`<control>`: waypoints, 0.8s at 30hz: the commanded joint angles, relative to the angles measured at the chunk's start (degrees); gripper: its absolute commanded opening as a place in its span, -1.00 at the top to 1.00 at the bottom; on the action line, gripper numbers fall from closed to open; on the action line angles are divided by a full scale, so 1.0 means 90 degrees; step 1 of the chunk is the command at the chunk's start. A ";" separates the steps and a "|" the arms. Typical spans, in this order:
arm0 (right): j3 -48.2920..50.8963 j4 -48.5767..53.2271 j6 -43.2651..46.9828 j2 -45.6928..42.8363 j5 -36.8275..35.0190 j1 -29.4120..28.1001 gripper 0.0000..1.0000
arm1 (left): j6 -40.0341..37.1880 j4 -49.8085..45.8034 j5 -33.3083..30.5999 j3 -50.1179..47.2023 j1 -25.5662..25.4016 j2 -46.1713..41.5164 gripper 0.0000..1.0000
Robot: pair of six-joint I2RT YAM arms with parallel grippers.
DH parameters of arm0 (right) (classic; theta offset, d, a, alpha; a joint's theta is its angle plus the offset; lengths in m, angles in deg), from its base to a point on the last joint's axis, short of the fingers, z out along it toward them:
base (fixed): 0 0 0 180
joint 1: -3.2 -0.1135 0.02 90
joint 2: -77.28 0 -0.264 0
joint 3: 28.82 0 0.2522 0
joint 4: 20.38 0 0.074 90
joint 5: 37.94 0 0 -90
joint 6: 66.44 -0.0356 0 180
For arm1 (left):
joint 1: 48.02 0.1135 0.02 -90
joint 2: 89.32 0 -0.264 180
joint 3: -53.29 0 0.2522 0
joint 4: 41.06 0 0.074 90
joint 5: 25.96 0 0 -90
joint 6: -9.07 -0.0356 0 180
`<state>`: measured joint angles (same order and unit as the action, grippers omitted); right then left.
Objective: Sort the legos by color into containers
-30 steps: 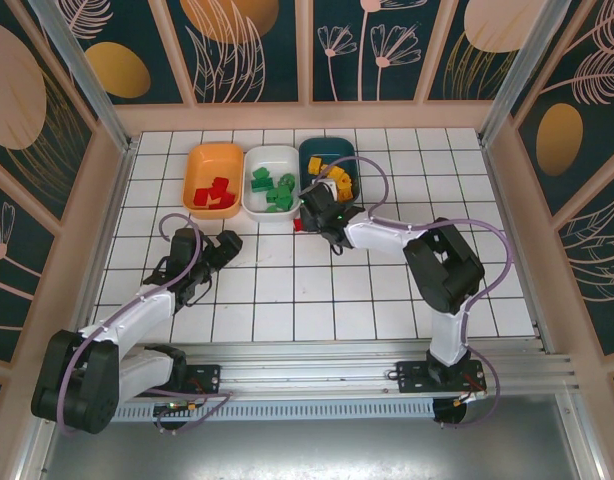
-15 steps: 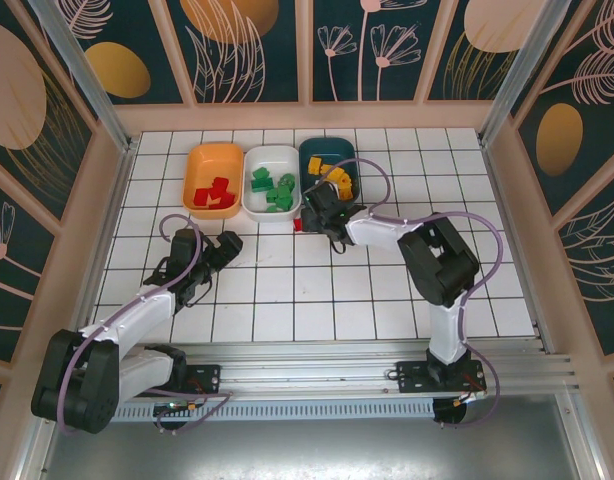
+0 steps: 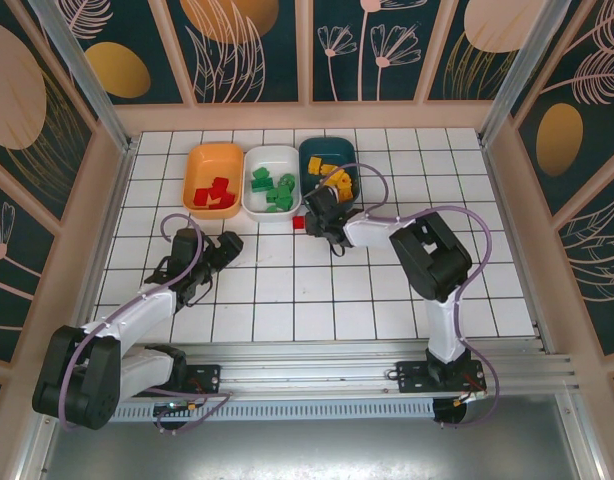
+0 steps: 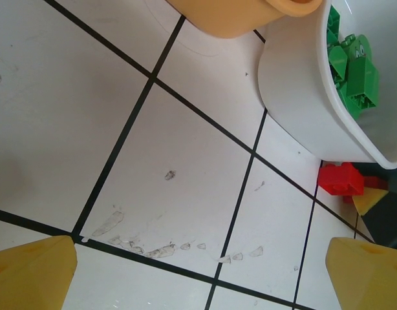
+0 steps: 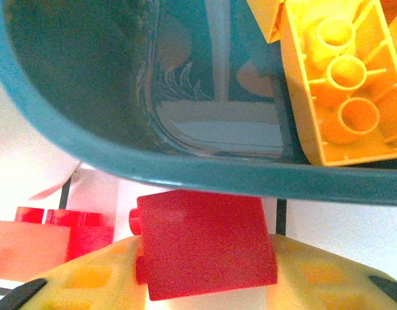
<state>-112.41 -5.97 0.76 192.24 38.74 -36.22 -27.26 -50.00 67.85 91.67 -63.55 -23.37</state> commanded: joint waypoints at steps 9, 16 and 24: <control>0.0548 -0.0089 0.0146 -0.1431 -0.0280 -0.0444 0.30 | -0.0200 -0.1251 -0.1166 0.0884 0.0289 -0.0248 -0.97; -0.0515 -0.0338 0.0123 -0.0988 0.0398 -0.0922 0.30 | 0.0438 -0.0865 -0.0050 0.0439 0.1657 -0.0090 -0.97; -0.3403 -0.0052 0.1234 0.1053 0.0928 -0.1339 0.29 | 0.0691 0.0287 0.1622 -0.0383 0.2058 0.0377 -0.97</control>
<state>-136.19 -7.48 5.81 197.33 45.12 -47.19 -22.14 -50.17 75.35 88.81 -45.32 -20.26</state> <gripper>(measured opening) 0.412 0.986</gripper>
